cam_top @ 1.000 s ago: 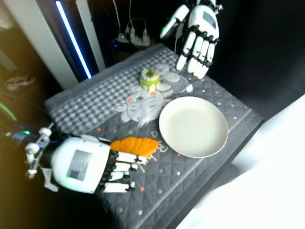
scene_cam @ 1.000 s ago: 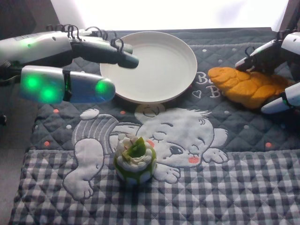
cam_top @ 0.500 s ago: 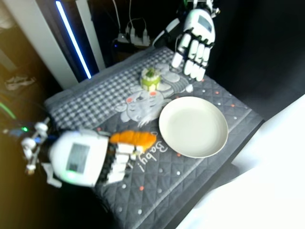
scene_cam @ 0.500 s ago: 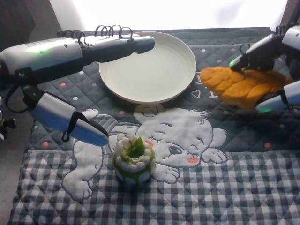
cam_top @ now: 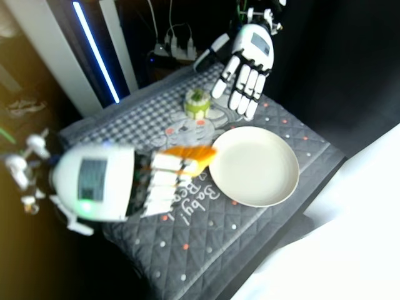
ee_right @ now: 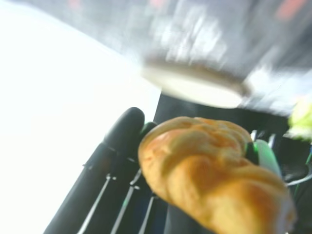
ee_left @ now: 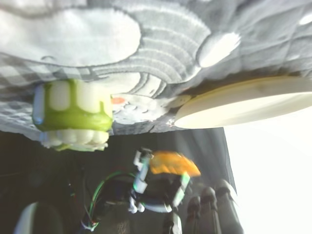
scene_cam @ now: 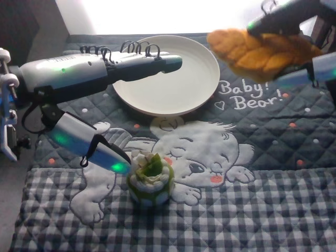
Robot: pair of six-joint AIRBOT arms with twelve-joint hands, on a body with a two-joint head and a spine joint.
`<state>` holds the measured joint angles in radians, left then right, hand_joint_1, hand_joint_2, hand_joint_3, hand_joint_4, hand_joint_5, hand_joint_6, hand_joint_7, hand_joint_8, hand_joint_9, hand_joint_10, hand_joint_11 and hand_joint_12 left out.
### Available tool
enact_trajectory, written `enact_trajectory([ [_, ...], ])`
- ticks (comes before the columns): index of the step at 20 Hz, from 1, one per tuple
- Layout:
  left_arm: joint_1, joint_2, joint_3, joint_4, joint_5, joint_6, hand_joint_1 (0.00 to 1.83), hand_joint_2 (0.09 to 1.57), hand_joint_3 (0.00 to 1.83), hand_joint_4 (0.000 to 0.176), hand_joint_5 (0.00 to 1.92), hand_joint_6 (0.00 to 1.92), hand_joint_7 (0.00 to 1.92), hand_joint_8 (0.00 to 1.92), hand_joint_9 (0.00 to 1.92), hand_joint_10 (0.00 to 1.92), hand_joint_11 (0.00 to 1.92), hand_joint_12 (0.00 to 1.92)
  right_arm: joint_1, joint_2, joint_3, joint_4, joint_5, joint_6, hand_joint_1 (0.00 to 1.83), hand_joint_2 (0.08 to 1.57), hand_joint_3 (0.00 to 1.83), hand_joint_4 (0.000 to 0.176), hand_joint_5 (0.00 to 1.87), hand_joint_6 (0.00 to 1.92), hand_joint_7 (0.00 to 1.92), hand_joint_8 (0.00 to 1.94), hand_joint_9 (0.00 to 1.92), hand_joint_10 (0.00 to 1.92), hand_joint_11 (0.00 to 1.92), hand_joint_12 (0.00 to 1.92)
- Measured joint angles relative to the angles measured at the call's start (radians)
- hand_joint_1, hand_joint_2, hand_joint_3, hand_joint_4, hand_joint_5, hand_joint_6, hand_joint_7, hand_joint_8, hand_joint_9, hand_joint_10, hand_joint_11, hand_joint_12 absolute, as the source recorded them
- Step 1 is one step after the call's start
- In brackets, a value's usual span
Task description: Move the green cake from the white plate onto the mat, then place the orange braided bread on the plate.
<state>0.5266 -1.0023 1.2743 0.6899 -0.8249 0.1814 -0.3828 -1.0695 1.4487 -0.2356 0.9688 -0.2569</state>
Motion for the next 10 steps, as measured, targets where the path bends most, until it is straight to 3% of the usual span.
enact_trajectory([
  [1, 0.000, -0.008, 0.005, -0.002, 0.004, -0.003, 0.70, 0.84, 0.02, 0.142, 0.04, 0.00, 0.00, 0.00, 0.00, 0.00, 0.00, 0.00, 0.005, -0.002, 0.000, -0.005, 0.003, -0.006, 1.40, 1.03, 0.00, 0.000, 1.03, 0.84, 1.42, 0.00, 1.13, 0.97, 1.12, 0.56],
  [2, -0.003, -0.018, 0.013, 0.011, 0.006, -0.015, 0.61, 0.89, 0.02, 0.135, 0.02, 0.00, 0.00, 0.00, 0.00, 0.00, 0.01, 0.01, 0.012, -0.009, 0.000, -0.010, -0.003, -0.013, 1.41, 1.02, 0.00, 0.000, 1.07, 0.66, 1.43, 0.00, 1.14, 0.99, 1.16, 0.62],
  [3, -0.005, -0.027, 0.017, 0.016, 0.007, -0.019, 0.61, 0.89, 0.02, 0.135, 0.02, 0.00, 0.00, 0.00, 0.00, 0.00, 0.01, 0.01, 0.014, -0.015, 0.000, -0.012, -0.009, -0.026, 1.41, 1.02, 0.00, 0.000, 1.07, 0.66, 1.43, 0.00, 1.14, 0.99, 1.16, 0.62],
  [4, -0.008, -0.039, 0.021, 0.025, 0.004, -0.023, 0.64, 0.88, 0.01, 0.149, 0.07, 0.02, 0.00, 0.00, 0.01, 0.00, 0.02, 0.01, 0.035, -0.025, 0.000, -0.020, -0.023, -0.045, 1.33, 0.99, 0.00, 0.000, 1.22, 0.44, 1.53, 0.03, 1.29, 0.61, 1.17, 0.72],
  [5, -0.009, -0.046, 0.021, 0.028, 0.004, -0.024, 0.64, 0.88, 0.01, 0.149, 0.07, 0.02, 0.00, 0.00, 0.01, 0.00, 0.02, 0.01, 0.050, -0.035, 0.002, -0.019, -0.026, -0.061, 1.33, 0.99, 0.00, 0.000, 1.22, 0.44, 1.53, 0.03, 1.29, 0.61, 1.17, 0.72],
  [6, -0.010, -0.052, 0.021, 0.029, -0.003, -0.025, 0.72, 0.85, 0.00, 0.153, 0.07, 0.01, 0.00, 0.00, 0.00, 0.00, 0.03, 0.02, 0.067, -0.050, 0.014, -0.013, -0.023, -0.060, 1.39, 1.00, 0.01, 0.000, 1.11, 0.62, 1.48, 0.01, 1.24, 0.88, 1.12, 0.96],
  [7, -0.011, -0.055, 0.021, 0.033, -0.009, -0.029, 0.75, 0.86, 0.00, 0.143, 0.09, 0.02, 0.00, 0.00, 0.00, 0.00, 0.01, 0.00, 0.079, -0.064, 0.027, -0.006, -0.024, -0.061, 1.40, 1.02, 0.00, 0.000, 1.03, 0.80, 1.43, 0.00, 1.17, 0.92, 1.08, 0.80],
  [9, -0.014, -0.061, 0.023, 0.043, -0.011, -0.036, 0.83, 0.83, 0.00, 0.125, 0.08, 0.01, 0.03, 0.01, 0.02, 0.00, 0.04, 0.02, 0.090, -0.100, 0.055, -0.002, -0.036, -0.061, 1.41, 1.02, 0.00, 0.000, 1.00, 0.83, 1.41, 0.01, 1.26, 0.74, 1.20, 0.56],
  [10, -0.015, -0.068, 0.025, 0.044, -0.013, -0.037, 0.77, 0.83, 0.00, 0.139, 0.07, 0.00, 0.06, 0.02, 0.07, 0.02, 0.11, 0.06, 0.094, -0.126, 0.074, -0.002, -0.053, -0.061, 1.41, 1.01, 0.00, 0.000, 1.00, 0.83, 1.40, 0.01, 1.30, 0.66, 1.28, 0.46],
])
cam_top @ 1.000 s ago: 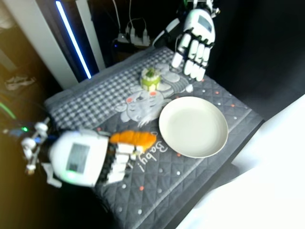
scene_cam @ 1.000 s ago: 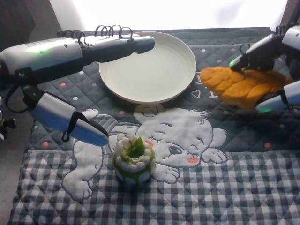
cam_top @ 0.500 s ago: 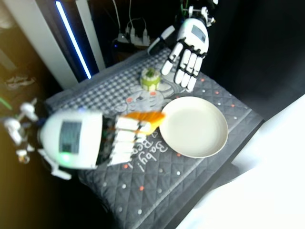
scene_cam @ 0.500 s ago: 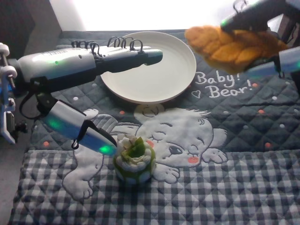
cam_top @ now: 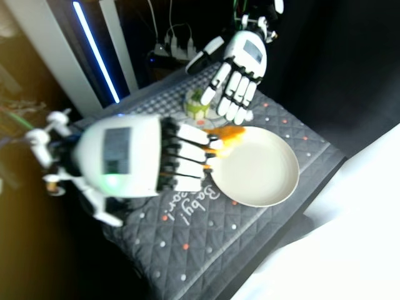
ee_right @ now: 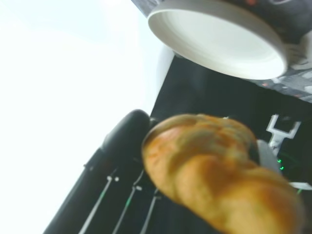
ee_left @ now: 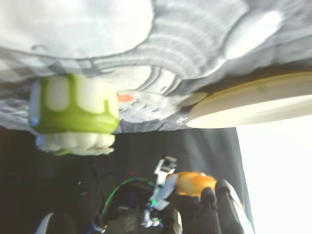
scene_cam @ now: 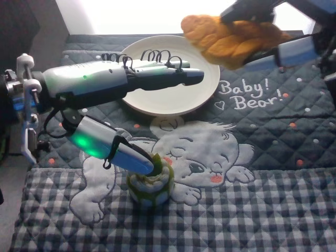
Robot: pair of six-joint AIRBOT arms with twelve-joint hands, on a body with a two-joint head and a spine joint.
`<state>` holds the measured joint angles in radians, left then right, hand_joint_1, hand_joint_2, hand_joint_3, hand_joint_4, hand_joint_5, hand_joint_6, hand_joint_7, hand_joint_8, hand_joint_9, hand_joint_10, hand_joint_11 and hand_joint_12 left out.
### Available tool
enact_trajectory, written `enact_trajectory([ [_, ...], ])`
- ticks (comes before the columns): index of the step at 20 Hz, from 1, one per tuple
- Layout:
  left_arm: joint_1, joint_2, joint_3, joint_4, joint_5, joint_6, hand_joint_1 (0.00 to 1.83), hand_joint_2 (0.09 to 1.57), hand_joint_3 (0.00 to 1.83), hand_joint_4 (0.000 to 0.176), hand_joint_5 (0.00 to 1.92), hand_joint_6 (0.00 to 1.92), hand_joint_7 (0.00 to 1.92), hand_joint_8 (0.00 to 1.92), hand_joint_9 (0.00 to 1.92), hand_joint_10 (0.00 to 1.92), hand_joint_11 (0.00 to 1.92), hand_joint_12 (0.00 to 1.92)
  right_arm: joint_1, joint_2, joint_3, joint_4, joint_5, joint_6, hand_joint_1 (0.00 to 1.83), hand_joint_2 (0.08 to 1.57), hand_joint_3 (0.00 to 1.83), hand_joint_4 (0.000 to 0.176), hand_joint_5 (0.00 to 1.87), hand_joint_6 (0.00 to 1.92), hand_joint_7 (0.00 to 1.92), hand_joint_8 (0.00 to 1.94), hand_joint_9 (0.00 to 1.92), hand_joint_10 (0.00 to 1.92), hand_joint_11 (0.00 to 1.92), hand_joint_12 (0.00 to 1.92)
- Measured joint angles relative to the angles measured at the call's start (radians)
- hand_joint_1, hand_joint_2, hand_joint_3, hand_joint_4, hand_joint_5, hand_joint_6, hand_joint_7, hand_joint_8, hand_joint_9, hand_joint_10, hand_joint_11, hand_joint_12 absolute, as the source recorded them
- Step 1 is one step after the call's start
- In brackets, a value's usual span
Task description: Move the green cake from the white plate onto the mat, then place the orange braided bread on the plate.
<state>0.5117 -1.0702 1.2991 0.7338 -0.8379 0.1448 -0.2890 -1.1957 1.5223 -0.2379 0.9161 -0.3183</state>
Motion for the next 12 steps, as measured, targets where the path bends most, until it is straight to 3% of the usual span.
enact_trajectory([
  [2, -0.010, -0.014, 0.002, 0.014, 0.000, -0.006, 0.75, 0.82, 0.00, 0.139, 0.05, 0.00, 0.07, 0.02, 0.08, 0.02, 0.12, 0.06, 0.005, -0.048, 0.039, -0.001, -0.028, 0.000, 1.41, 1.01, 0.00, 0.000, 1.01, 0.80, 1.40, 0.03, 1.32, 0.62, 1.32, 0.37],
  [3, -0.018, -0.022, 0.002, 0.023, -0.004, -0.014, 0.70, 0.85, 0.01, 0.113, 0.05, 0.00, 0.07, 0.01, 0.07, 0.01, 0.10, 0.05, 0.006, -0.072, 0.061, 0.000, -0.047, 0.000, 1.41, 0.99, 0.00, 0.000, 1.02, 0.80, 1.43, 0.01, 1.39, 0.54, 1.37, 0.32],
  [4, -0.025, -0.031, 0.007, 0.043, -0.011, -0.022, 0.71, 0.85, 0.00, 0.166, 0.01, 0.00, 0.04, 0.00, 0.02, 0.00, 0.03, 0.02, 0.006, -0.097, 0.088, 0.001, -0.069, 0.001, 1.41, 1.01, 0.00, 0.000, 1.00, 0.80, 1.41, 0.01, 1.37, 0.51, 1.32, 0.27],
  [5, -0.027, -0.039, 0.010, 0.047, -0.014, -0.026, 0.71, 0.85, 0.00, 0.166, 0.01, 0.00, 0.04, 0.00, 0.02, 0.00, 0.03, 0.02, 0.006, -0.111, 0.105, 0.006, -0.093, 0.000, 1.41, 1.01, 0.00, 0.000, 1.00, 0.80, 1.41, 0.01, 1.37, 0.51, 1.32, 0.27],
  [6, -0.031, -0.048, 0.013, 0.053, -0.017, -0.029, 0.65, 0.88, 0.01, 0.174, 0.00, 0.00, 0.03, 0.00, 0.02, 0.01, 0.07, 0.05, 0.006, -0.127, 0.130, 0.009, -0.122, 0.000, 1.49, 1.01, 0.00, 0.000, 1.00, 0.81, 1.34, 0.07, 1.46, 0.20, 1.03, 1.10],
  [7, -0.031, -0.055, 0.015, 0.053, -0.019, -0.029, 0.69, 0.85, 0.00, 0.176, 0.00, 0.00, 0.01, 0.00, 0.02, 0.00, 0.06, 0.05, 0.007, -0.139, 0.148, 0.014, -0.147, 0.000, 1.50, 1.03, 0.00, 0.000, 0.96, 0.85, 1.20, 0.36, 1.33, 0.44, 0.95, 1.32],
  [8, -0.032, -0.061, 0.016, 0.053, -0.021, -0.030, 0.81, 0.82, 0.00, 0.176, 0.00, 0.00, 0.00, 0.00, 0.00, 0.00, 0.01, 0.02, 0.012, -0.152, 0.163, 0.019, -0.172, 0.000, 1.41, 1.08, 0.00, 0.000, 0.91, 0.97, 1.06, 0.66, 1.16, 0.89, 0.90, 1.03],
  [9, -0.032, -0.073, 0.022, 0.058, -0.025, -0.031, 0.84, 0.80, 0.00, 0.176, 0.00, 0.00, 0.00, 0.00, 0.00, 0.00, 0.01, 0.02, 0.014, -0.174, 0.187, 0.032, -0.197, -0.001, 1.39, 1.10, 0.01, 0.000, 0.85, 1.10, 0.98, 0.79, 1.09, 1.03, 0.91, 0.87],
  [10, -0.032, -0.079, 0.024, 0.059, -0.026, -0.034, 0.76, 0.81, 0.00, 0.176, 0.00, 0.00, 0.01, 0.00, 0.01, 0.01, 0.05, 0.04, 0.016, -0.195, 0.206, 0.038, -0.222, -0.001, 1.38, 1.11, 0.00, 0.000, 0.82, 1.11, 0.96, 0.85, 1.07, 1.08, 0.96, 0.85],
  [12, -0.032, -0.083, 0.028, 0.061, -0.027, -0.045, 0.81, 0.80, 0.00, 0.176, 0.00, 0.00, 0.00, 0.00, 0.01, 0.00, 0.06, 0.05, 0.017, -0.230, 0.237, 0.035, -0.267, 0.000, 1.38, 1.11, 0.00, 0.000, 0.84, 1.01, 0.98, 0.91, 1.05, 1.12, 0.97, 1.01],
])
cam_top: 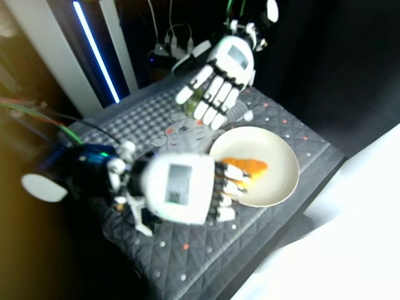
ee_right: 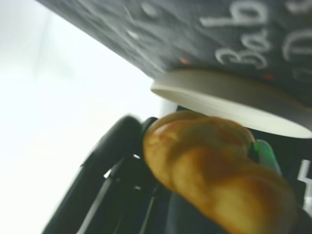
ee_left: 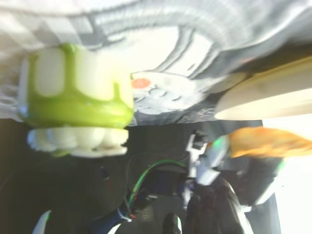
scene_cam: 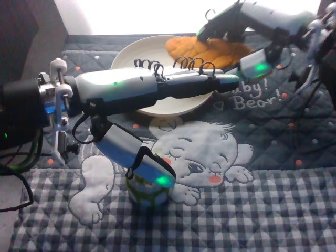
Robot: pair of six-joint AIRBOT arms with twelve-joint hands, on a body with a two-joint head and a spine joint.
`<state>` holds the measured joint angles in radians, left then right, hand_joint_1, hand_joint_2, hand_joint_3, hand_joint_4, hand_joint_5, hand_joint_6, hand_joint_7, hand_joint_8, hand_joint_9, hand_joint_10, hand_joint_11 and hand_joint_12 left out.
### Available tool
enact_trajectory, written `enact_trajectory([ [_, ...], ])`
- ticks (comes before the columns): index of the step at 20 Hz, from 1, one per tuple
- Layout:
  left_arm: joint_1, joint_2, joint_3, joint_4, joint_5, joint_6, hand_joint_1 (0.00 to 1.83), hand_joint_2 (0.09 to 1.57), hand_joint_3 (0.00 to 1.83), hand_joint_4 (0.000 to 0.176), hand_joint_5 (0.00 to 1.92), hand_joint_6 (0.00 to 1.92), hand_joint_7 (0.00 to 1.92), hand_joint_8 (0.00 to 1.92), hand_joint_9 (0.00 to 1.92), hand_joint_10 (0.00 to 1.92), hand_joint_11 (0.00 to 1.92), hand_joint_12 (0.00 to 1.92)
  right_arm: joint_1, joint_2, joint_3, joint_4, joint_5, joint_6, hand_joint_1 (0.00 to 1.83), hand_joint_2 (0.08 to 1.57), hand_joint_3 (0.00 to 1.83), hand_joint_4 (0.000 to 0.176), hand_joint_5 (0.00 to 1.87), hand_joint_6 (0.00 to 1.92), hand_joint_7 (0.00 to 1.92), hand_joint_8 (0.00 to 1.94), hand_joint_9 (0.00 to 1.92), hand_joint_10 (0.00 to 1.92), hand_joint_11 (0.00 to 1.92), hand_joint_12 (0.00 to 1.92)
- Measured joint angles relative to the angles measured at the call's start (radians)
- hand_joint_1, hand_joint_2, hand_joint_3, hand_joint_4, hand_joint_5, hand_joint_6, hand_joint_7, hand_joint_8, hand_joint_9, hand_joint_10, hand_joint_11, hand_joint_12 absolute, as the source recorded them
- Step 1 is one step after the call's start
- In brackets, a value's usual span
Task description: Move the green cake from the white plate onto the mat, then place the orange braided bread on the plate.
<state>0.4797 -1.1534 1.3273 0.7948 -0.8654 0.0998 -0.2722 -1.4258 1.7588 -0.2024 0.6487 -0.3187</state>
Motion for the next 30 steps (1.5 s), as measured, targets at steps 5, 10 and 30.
enact_trajectory([
  [5, 0.000, 0.000, 0.000, -0.001, 0.000, -0.011, 0.66, 0.87, 0.00, 0.176, 0.02, 0.00, 0.04, 0.01, 0.05, 0.00, 0.01, 0.37, 0.001, -0.007, 0.028, 0.010, -0.055, 0.036, 1.21, 0.98, 0.00, 0.000, 0.68, 0.10, 0.71, 0.10, 0.71, 0.18, 0.52, 0.56],
  [10, 0.016, 0.012, -0.001, -0.017, -0.014, -0.017, 0.55, 0.92, 0.00, 0.152, 0.15, 0.02, 0.06, 0.01, 0.05, 0.01, 0.00, 0.30, 0.001, 0.025, -0.021, -0.037, -0.058, 0.055, 0.79, 0.70, 0.00, 0.176, 0.00, 0.00, 0.00, 0.00, 0.00, 0.00, 0.00, 0.15],
  [30, 0.211, 0.215, -0.098, -0.378, -0.124, 0.159, 0.84, 0.84, 0.02, 0.001, 0.27, 0.08, 0.00, 0.00, 0.00, 0.00, 0.00, 0.00, -0.161, 0.405, -0.475, -0.072, 0.425, 0.017, 0.78, 0.65, 0.00, 0.176, 0.07, 0.00, 0.06, 0.00, 0.01, 0.00, 0.03, 0.02],
])
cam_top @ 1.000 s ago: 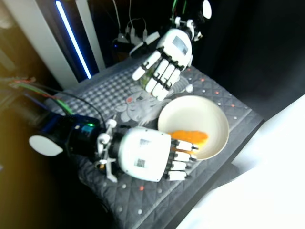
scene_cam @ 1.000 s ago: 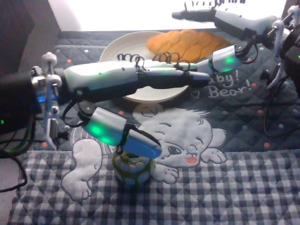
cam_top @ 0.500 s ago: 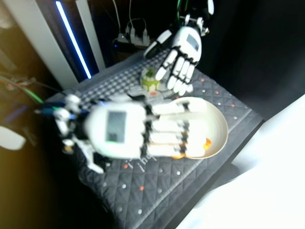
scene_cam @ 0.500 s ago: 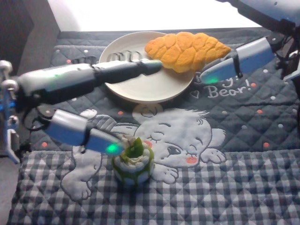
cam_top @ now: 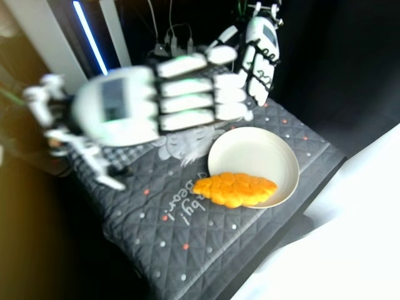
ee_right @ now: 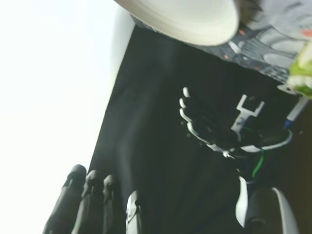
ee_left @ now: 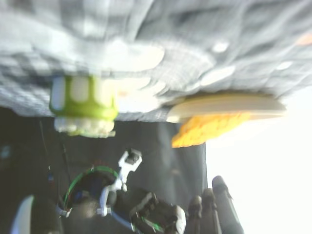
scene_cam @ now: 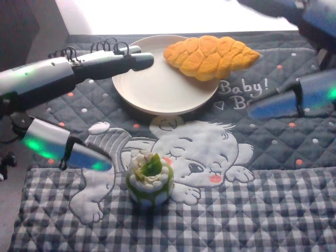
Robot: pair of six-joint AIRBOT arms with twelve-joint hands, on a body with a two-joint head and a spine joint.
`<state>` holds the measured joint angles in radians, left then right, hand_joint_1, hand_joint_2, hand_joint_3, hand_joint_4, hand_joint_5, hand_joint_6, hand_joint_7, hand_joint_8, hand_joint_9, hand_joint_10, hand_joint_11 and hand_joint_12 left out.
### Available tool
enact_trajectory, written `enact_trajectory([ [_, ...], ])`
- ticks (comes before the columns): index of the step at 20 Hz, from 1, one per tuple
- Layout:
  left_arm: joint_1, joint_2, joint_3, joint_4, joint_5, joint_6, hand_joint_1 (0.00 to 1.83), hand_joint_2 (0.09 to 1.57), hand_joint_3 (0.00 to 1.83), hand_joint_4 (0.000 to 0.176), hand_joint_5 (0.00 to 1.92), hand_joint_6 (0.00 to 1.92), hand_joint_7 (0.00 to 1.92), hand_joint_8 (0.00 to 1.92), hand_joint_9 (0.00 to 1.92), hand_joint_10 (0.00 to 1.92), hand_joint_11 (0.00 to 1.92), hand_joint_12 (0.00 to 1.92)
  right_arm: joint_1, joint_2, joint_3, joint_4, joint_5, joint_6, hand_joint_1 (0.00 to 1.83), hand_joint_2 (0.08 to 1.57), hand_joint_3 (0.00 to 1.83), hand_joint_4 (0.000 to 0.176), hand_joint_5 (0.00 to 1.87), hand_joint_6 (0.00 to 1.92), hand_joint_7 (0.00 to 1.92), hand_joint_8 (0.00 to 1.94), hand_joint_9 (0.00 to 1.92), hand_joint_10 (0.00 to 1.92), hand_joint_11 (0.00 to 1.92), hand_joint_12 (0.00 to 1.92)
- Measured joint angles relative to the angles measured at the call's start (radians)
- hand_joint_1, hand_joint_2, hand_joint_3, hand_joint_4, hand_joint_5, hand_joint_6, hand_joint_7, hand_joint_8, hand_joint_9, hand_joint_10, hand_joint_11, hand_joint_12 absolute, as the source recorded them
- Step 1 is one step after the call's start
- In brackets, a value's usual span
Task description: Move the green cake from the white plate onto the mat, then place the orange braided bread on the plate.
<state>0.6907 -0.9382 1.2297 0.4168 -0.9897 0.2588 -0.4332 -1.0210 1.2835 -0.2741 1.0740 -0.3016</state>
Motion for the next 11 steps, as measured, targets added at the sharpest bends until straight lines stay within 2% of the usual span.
enact_trajectory([
  [1, 0.000, 0.008, -0.007, -0.008, -0.001, 0.010, 0.93, 0.73, 0.00, 0.058, 0.10, 0.01, 0.00, 0.00, 0.00, 0.00, 0.00, 0.00, -0.022, 0.003, 0.000, 0.016, 0.010, -0.001, 0.78, 0.67, 0.00, 0.176, 0.06, 0.00, 0.07, 0.01, 0.01, 0.00, 0.03, 0.02],
  [2, 0.003, 0.024, -0.017, -0.021, -0.010, 0.019, 0.94, 0.78, 0.02, 0.057, 0.02, 0.00, 0.00, 0.00, 0.00, 0.00, 0.00, 0.00, -0.049, 0.009, -0.008, 0.046, 0.031, -0.003, 0.77, 0.70, 0.01, 0.176, 0.04, 0.00, 0.10, 0.02, 0.04, 0.01, 0.08, 0.05],
  [3, 0.012, 0.040, -0.024, -0.048, -0.030, 0.035, 0.84, 0.79, 0.02, 0.089, 0.00, 0.00, 0.00, 0.00, 0.00, 0.00, 0.00, 0.00, -0.069, 0.016, -0.017, 0.072, 0.058, -0.003, 0.77, 0.72, 0.00, 0.176, 0.04, 0.00, 0.12, 0.00, 0.04, 0.01, 0.09, 0.07],
  [4, 0.024, 0.053, -0.033, -0.080, -0.049, 0.050, 0.81, 0.85, 0.01, 0.044, 0.06, 0.02, 0.00, 0.00, 0.01, 0.00, 0.05, 0.03, -0.083, 0.021, -0.024, 0.086, 0.090, -0.003, 0.75, 0.69, 0.02, 0.176, 0.04, 0.00, 0.13, 0.01, 0.06, 0.02, 0.03, 0.29],
  [5, 0.043, 0.062, -0.036, -0.116, -0.082, 0.068, 0.74, 0.92, 0.01, 0.032, 0.15, 0.04, 0.00, 0.00, 0.00, 0.00, 0.04, 0.03, -0.101, 0.024, -0.031, 0.100, 0.135, -0.003, 0.77, 0.69, 0.01, 0.176, 0.03, 0.00, 0.13, 0.00, 0.08, 0.01, 0.01, 0.43],
  [6, 0.050, 0.064, -0.041, -0.127, -0.092, 0.076, 0.69, 0.91, 0.00, 0.098, 0.26, 0.08, 0.02, 0.01, 0.02, 0.01, 0.01, 0.02, -0.104, 0.024, -0.033, 0.099, 0.144, -0.003, 0.79, 0.69, 0.00, 0.176, 0.03, 0.00, 0.13, 0.00, 0.08, 0.01, 0.00, 0.45],
  [7, 0.055, 0.068, -0.049, -0.139, -0.106, 0.085, 0.59, 0.93, 0.00, 0.152, 0.20, 0.04, 0.04, 0.00, 0.06, 0.01, 0.04, 0.04, -0.109, 0.024, -0.039, 0.098, 0.156, -0.003, 0.78, 0.68, 0.00, 0.176, 0.02, 0.00, 0.12, 0.00, 0.08, 0.00, 0.00, 0.49],
  [8, 0.066, 0.069, -0.050, -0.146, -0.131, 0.095, 0.68, 0.95, 0.01, 0.148, 0.25, 0.06, 0.07, 0.01, 0.08, 0.01, 0.02, 0.03, -0.112, 0.024, -0.045, 0.090, 0.161, -0.004, 0.79, 0.66, 0.00, 0.176, 0.05, 0.01, 0.12, 0.00, 0.08, 0.00, 0.00, 0.50],
  [9, 0.070, 0.075, -0.061, -0.161, -0.139, 0.103, 0.75, 0.95, 0.00, 0.170, 0.35, 0.10, 0.11, 0.01, 0.14, 0.01, 0.05, 0.05, -0.116, 0.024, -0.048, 0.090, 0.172, -0.003, 0.79, 0.66, 0.00, 0.176, 0.06, 0.01, 0.11, 0.00, 0.07, 0.01, 0.00, 0.44],
  [10, 0.074, 0.079, -0.064, -0.175, -0.169, 0.116, 0.79, 1.01, 0.01, 0.175, 0.25, 0.06, 0.21, 0.01, 0.27, 0.02, 0.16, 0.09, -0.120, 0.024, -0.049, 0.089, 0.182, -0.003, 0.83, 0.67, 0.00, 0.176, 0.06, 0.00, 0.10, 0.00, 0.05, 0.01, 0.00, 0.29],
  [11, 0.078, 0.083, -0.064, -0.187, -0.187, 0.121, 0.78, 1.09, 0.01, 0.176, 0.16, 0.02, 0.22, 0.00, 0.28, 0.00, 0.20, 0.09, -0.121, 0.024, -0.049, 0.093, 0.189, -0.004, 0.84, 0.66, 0.00, 0.176, 0.06, 0.00, 0.09, 0.00, 0.05, 0.00, 0.00, 0.23],
])
